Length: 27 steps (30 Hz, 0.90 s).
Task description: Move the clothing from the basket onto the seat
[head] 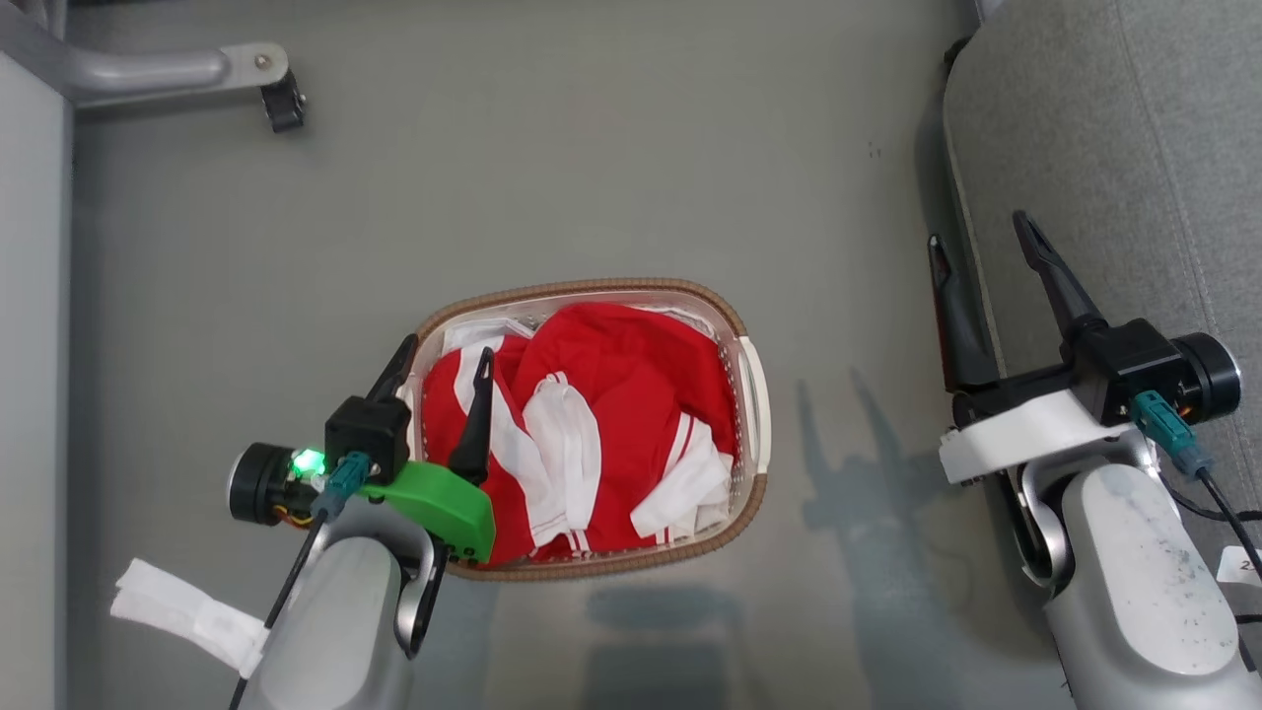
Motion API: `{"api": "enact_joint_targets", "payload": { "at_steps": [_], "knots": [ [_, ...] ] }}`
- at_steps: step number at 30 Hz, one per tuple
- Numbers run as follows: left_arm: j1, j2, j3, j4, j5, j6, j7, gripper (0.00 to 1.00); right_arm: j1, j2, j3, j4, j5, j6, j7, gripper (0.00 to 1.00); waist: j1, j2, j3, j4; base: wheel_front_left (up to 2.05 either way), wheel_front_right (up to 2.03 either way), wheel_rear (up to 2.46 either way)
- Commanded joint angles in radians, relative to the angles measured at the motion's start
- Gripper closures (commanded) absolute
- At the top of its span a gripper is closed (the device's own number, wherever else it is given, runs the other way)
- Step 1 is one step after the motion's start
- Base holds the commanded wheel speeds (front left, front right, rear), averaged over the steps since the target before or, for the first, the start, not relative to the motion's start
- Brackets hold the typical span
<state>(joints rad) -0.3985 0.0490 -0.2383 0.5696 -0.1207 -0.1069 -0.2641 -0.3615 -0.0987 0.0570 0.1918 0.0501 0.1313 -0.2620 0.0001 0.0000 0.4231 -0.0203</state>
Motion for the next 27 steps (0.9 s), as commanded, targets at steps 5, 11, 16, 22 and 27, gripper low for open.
{"api": "enact_joint_targets", "payload": {
  "at_steps": [5,11,16,22,27],
  "knots": [
    [-0.113,0.005,-0.030,0.073,-0.004,-0.008,-0.001,0.00,-0.058,0.021,0.019,-0.046,0.018,-0.001,-0.004,0.00,-0.0001,0.0000,0.233,-0.105,0.00,0.00,0.00],
    [-0.226,0.006,-0.048,0.207,0.012,-0.008,0.000,0.00,-0.107,0.040,0.059,-0.084,0.033,-0.001,-0.004,0.00,-0.0001,0.0000,0.340,-0.157,0.00,0.00,0.00],
    [-0.288,0.006,-0.037,0.307,0.018,0.010,0.000,0.00,-0.121,0.045,0.079,-0.084,0.045,-0.001,-0.004,0.00,-0.0001,0.0000,0.389,-0.193,0.00,0.00,0.00],
    [-0.345,0.015,-0.018,0.386,0.020,0.028,0.000,0.00,-0.124,0.047,0.090,-0.080,0.088,-0.001,-0.004,0.00,-0.0001,0.0000,0.437,-0.233,0.00,0.00,0.00],
    [-0.382,0.025,-0.009,0.452,0.031,0.072,0.000,0.00,-0.119,0.047,0.100,-0.077,0.111,-0.001,-0.004,0.00,-0.0001,0.0000,0.460,-0.249,0.00,0.00,0.00]
  ]
}}
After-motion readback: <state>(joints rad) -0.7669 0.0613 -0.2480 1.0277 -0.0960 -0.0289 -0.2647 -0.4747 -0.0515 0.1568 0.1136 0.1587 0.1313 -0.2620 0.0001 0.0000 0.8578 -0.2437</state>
